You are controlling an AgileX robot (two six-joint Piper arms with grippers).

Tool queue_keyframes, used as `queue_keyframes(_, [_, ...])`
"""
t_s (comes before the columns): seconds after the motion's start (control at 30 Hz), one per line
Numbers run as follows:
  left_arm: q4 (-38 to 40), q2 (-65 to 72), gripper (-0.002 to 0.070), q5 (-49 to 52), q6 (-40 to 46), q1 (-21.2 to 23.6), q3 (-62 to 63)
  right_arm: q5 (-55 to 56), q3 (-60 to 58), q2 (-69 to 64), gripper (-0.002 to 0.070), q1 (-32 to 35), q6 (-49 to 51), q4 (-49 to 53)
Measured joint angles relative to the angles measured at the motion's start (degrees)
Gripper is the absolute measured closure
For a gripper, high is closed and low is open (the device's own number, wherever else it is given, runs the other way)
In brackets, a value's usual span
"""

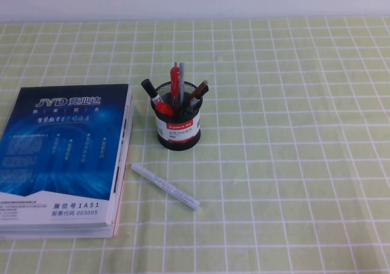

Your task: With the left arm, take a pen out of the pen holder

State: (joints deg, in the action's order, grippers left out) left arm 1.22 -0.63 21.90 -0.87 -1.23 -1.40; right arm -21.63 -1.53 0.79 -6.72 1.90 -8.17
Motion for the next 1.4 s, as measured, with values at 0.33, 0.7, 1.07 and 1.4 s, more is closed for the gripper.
queue_keyframes(0.33, [-0.12, 0.0, 0.0678, -1.17, 0.0, 0.0, 0.0, 0.0, 0.0, 0.0, 0.0691, 0.0, 0.0, 0.0])
queue_keyframes(0.7, [-0.7, 0.0, 0.0679, -6.58, 0.0, 0.0, 0.0, 0.0, 0.0, 0.0, 0.0691, 0.0, 0.0, 0.0])
queue_keyframes(1.07, [-0.8, 0.0, 0.0678, -34.41, -9.74, 0.0, 0.0, 0.0, 0.0, 0.0, 0.0691, 0.0, 0.0, 0.0])
queue_keyframes(1.4, [-0.8, -0.12, 0.0678, -63.4, -20.65, 0.0, 0.0, 0.0, 0.0, 0.0, 0.0691, 0.0, 0.0, 0.0])
